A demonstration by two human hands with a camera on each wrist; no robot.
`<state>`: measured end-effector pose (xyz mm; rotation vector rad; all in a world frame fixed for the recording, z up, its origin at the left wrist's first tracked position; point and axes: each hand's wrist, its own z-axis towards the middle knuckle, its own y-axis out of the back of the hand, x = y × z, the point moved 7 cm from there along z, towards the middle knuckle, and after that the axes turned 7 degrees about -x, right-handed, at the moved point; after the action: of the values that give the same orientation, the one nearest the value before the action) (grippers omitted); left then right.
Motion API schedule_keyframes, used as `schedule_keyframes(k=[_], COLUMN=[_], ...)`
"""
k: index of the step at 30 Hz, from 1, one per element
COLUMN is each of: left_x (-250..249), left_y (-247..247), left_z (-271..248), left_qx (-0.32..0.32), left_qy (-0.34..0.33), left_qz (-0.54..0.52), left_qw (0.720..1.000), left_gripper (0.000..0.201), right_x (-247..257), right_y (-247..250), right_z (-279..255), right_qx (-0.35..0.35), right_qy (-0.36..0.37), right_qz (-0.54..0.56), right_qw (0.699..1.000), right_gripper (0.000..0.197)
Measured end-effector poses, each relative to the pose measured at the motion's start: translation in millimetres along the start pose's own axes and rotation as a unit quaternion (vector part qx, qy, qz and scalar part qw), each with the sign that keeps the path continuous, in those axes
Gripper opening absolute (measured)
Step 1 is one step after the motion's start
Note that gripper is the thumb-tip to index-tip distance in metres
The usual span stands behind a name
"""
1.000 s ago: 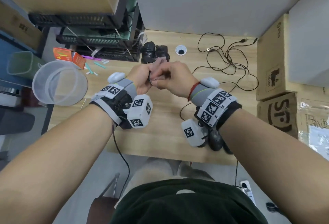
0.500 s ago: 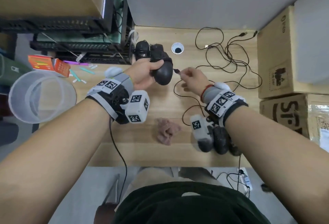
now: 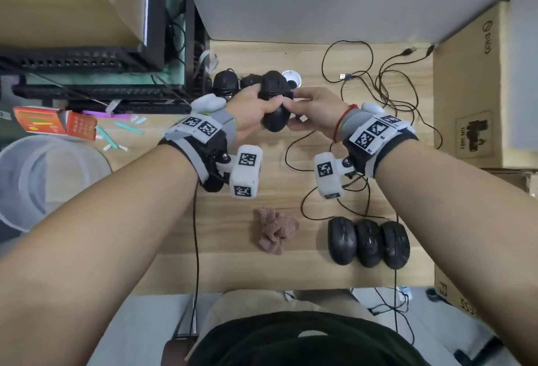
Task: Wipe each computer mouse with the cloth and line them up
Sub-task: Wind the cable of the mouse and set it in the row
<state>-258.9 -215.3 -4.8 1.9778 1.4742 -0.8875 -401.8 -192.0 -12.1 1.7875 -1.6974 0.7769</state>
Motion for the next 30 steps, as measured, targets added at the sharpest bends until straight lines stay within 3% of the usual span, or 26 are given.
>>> schedule_keyframes(k=[2,4,8,16,20,26,30], left_x=[-4,-5,6,12,23,34,39], left_y=[7,9,-1,-15,-8,12,15], left_z=[13,20,34,42,47,48,45], left_qx=[-0.087,-0.13,-0.114,-0.076,-0.095,-0.154,-0.148], left_qy=[-0.076,-0.106,-0.076,-0.059,-0.034,-0.039,-0.044], left_qz=[0.124,0.176,0.188,0.204,0.201,0.193,0.2], left_qw=[0.985,0.97,0.972,0.974,0.974,0.968,0.967], left_gripper=[0.028,0.03,0.036,0.04,0.057,0.029,0.028], right_x=[0,-5,-12,-29,-39,-42,-32], right_y=[9,19,30,40,46,39,29], right_z=[11,24,45,73,79,87,88], right_qx=[-0.048,-0.087,-0.126,-0.149,-0.166,-0.175,-0.171], right_qy=[0.025,0.027,0.024,0.009,0.005,-0.005,-0.014], right_qz=[0.012,-0.003,-0.049,-0.106,-0.158,-0.173,-0.146], right_qw=[0.998,0.996,0.991,0.983,0.973,0.969,0.974], right_gripper=[0.03,0.033,0.038,0.026,0.017,0.021,0.023])
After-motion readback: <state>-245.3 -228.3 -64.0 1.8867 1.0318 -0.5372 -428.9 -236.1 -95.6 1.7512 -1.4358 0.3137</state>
